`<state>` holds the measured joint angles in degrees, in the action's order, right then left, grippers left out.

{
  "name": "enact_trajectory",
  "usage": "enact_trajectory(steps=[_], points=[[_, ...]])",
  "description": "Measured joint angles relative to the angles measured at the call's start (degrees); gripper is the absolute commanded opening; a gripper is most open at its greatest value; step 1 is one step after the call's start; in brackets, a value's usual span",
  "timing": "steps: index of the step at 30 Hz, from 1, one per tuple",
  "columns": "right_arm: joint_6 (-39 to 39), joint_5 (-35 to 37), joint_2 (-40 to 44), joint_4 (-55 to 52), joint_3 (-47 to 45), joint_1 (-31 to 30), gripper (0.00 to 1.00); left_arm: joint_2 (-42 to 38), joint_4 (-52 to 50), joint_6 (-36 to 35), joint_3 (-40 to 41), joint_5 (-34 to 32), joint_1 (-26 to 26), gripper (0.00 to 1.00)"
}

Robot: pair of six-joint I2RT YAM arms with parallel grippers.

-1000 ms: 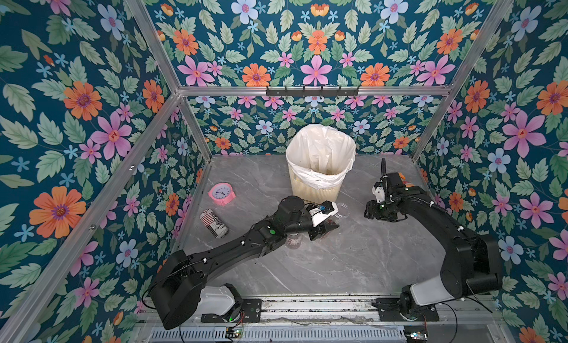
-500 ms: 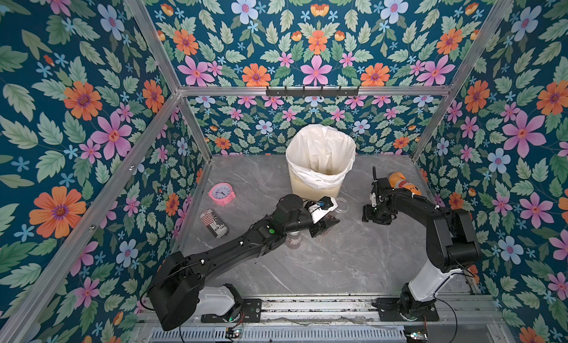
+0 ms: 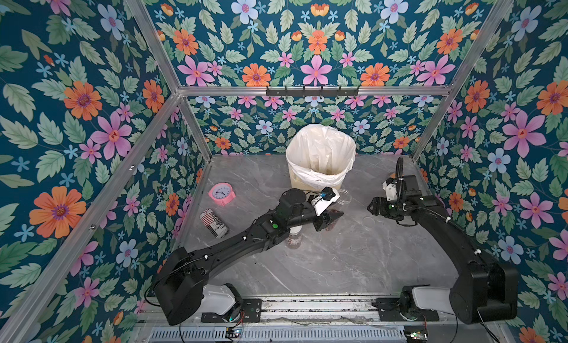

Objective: Empty the moldy dried flower tea in the jars
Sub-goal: Pour the moldy dried flower tea into the trash bin.

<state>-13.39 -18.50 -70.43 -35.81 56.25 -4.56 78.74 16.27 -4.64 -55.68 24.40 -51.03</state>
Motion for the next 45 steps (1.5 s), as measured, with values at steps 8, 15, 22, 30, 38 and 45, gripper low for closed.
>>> enact_trajectory(steps=[8,15,22,30,38,45], points=[[1.97,-14.01,14.91,4.11,-4.74,0.04,0.83,1.84,-0.09,6.1,-7.26,1.2,-0.33,0.49],[-3.26,-24.85,22.14,13.9,-9.09,0.07,0.85,5.29,-1.66,9.18,-16.33,0.81,-0.83,0.49],[-9.09,-31.08,20.59,20.35,-7.87,0.07,0.85,9.31,-4.2,12.11,-24.59,-3.5,-0.76,0.5],[-27.06,-33.38,18.49,31.54,-7.15,-0.04,0.85,14.67,-5.81,13.7,-33.88,-10.75,0.09,0.49],[-28.11,-31.65,17.31,33.16,-2.58,-0.35,0.87,19.87,-7.02,23.02,-40.59,-13.97,3.82,0.49],[-46.82,-25.24,14.88,44.17,-6.86,-0.5,0.85,19.54,-3.26,30.01,-38.49,-14.93,4.46,0.49]])
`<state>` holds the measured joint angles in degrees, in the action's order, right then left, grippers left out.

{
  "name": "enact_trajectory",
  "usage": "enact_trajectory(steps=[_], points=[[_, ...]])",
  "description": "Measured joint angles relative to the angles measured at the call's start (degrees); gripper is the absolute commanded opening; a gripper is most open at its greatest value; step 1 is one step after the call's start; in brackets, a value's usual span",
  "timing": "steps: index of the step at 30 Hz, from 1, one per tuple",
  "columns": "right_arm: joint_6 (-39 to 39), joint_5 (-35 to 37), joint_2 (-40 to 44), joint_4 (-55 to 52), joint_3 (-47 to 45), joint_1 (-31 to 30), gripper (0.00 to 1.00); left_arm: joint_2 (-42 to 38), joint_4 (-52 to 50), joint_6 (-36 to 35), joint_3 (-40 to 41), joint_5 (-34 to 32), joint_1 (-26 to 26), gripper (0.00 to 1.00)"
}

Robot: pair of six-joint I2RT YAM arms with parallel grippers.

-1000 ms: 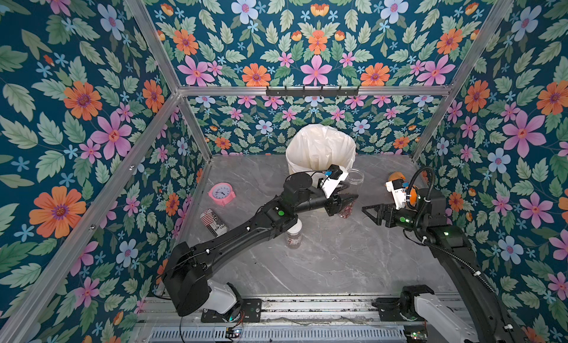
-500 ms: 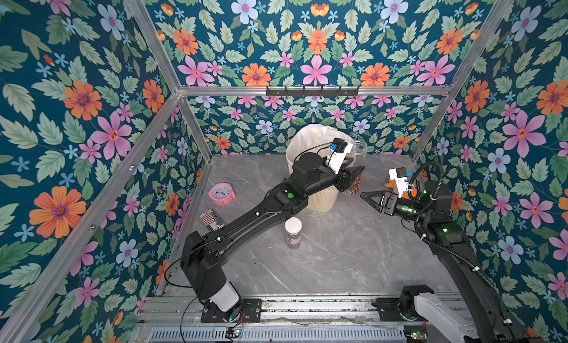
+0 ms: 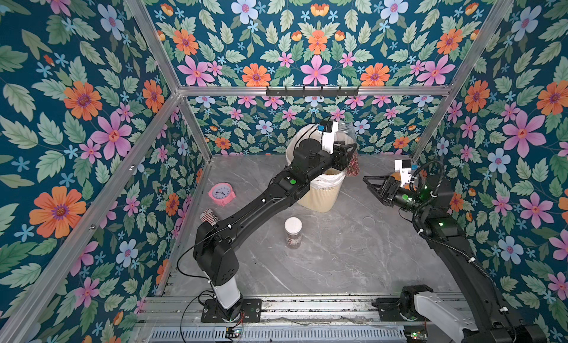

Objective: Empty the moldy dried flower tea in the jars
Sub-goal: Pour the moldy dried flower tea into the trash bin.

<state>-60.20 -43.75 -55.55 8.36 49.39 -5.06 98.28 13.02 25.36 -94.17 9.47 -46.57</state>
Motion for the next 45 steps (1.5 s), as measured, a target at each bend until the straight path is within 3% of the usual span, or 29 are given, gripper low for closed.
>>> enact_trajectory(steps=[9,16,28,38,45], points=[[-28.74,12.37,-1.03,12.22,1.36,-2.78,0.83,1.14,14.27,4.44,3.19,-3.28,1.05,0.49],[-40.83,19.39,-3.13,14.14,3.08,-4.76,0.82,6.86,20.06,6.62,-3.08,-3.34,-0.28,0.48],[-48.19,29.35,-9.27,18.14,6.27,-8.5,0.83,15.28,28.15,12.41,-10.08,-8.74,-3.23,0.48],[-51.69,35.19,-12.74,21.42,7.78,-8.74,0.83,16.63,39.3,14.97,-4.35,-11.32,-4.63,0.48],[-52.41,38.14,-15.5,23.28,8.26,-8.74,0.77,16.55,44.83,16.48,-0.92,-13.99,-5.81,0.49]])
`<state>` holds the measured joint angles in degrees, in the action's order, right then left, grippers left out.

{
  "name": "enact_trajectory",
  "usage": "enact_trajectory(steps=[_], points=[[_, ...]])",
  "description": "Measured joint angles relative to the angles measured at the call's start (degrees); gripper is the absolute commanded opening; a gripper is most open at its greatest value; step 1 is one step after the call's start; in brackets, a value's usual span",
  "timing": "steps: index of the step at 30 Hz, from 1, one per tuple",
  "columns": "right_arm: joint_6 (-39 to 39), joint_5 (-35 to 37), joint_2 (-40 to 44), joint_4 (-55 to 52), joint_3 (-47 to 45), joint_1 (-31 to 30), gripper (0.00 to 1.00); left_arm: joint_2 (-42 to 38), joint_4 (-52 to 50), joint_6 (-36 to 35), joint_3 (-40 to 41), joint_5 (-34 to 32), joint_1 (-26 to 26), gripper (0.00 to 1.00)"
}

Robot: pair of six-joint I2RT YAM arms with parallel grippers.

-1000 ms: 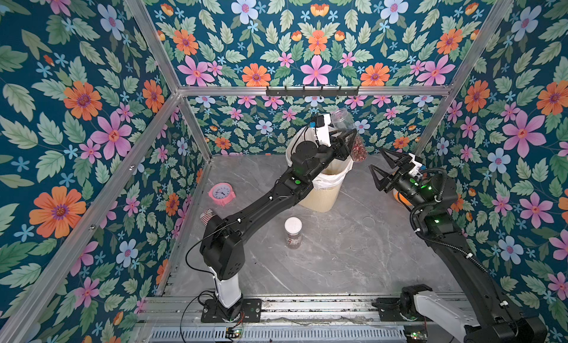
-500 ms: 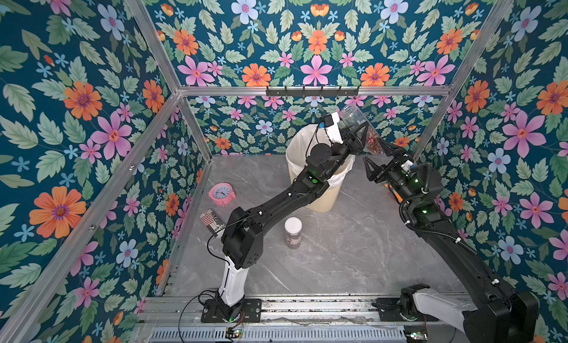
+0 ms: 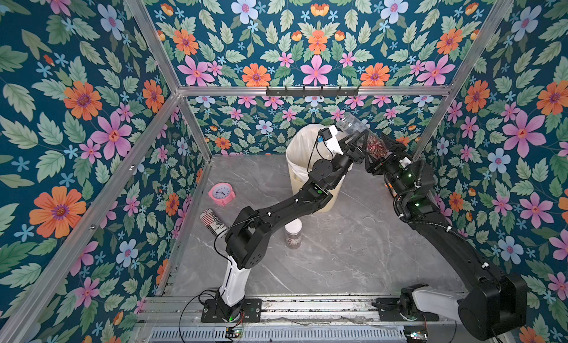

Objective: Empty the moldy dried flower tea in the jars
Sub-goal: Pour the moldy dried flower tea into the trash bin.

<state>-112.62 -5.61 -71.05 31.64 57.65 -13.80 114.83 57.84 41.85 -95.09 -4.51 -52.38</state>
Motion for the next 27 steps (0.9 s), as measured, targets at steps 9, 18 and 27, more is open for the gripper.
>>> enact_trajectory(steps=[9,18,27], points=[[-1.11,0.44,-2.1,0.48,1.57,-0.04,0.62,0.68,6.19,1.29,2.34,-2.54,-0.87,0.49],[-1.62,1.73,-2.67,0.94,1.36,0.0,0.48,2.03,7.72,2.03,1.68,-4.5,-1.29,0.52],[-1.99,4.35,-2.64,1.01,0.92,0.37,0.47,1.97,4.33,1.66,1.68,-4.28,-1.36,0.81]])
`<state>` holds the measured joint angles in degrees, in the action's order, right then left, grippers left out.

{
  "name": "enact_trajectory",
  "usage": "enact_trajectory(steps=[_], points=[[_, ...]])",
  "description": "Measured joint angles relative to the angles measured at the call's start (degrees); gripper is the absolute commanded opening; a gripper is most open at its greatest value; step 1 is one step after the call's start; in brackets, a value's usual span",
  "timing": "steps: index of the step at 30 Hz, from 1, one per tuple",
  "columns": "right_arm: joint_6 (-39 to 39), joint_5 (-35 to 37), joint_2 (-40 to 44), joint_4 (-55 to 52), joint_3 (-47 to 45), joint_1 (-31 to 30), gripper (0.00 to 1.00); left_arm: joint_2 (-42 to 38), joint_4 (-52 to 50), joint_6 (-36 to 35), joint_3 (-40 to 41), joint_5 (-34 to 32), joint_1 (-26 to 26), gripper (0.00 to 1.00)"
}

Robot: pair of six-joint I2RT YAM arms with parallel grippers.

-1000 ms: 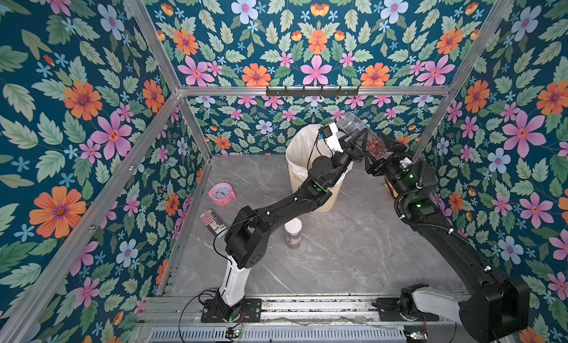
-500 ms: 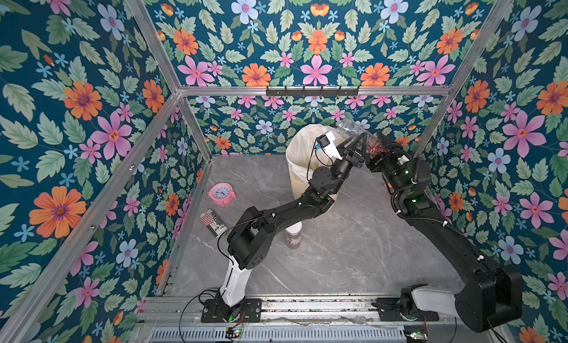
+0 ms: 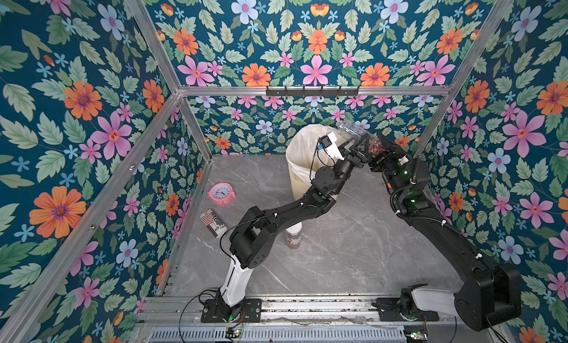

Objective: Empty the moldy dried flower tea in the jars
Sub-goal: Pour the moldy dried flower tea into the trash bin.

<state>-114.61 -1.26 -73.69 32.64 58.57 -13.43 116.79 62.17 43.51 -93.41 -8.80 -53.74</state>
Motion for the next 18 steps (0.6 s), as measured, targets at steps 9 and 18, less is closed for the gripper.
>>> enact_trajectory(steps=[9,18], points=[[0.02,0.83,-1.99,-1.62,2.16,2.36,0.46,-5.31,-3.58,-0.13,5.4,-0.17,0.11,0.99],[7.32,-1.79,-1.99,-7.87,4.13,5.73,0.46,-17.81,-9.53,-1.55,15.76,-0.04,2.84,0.98]])
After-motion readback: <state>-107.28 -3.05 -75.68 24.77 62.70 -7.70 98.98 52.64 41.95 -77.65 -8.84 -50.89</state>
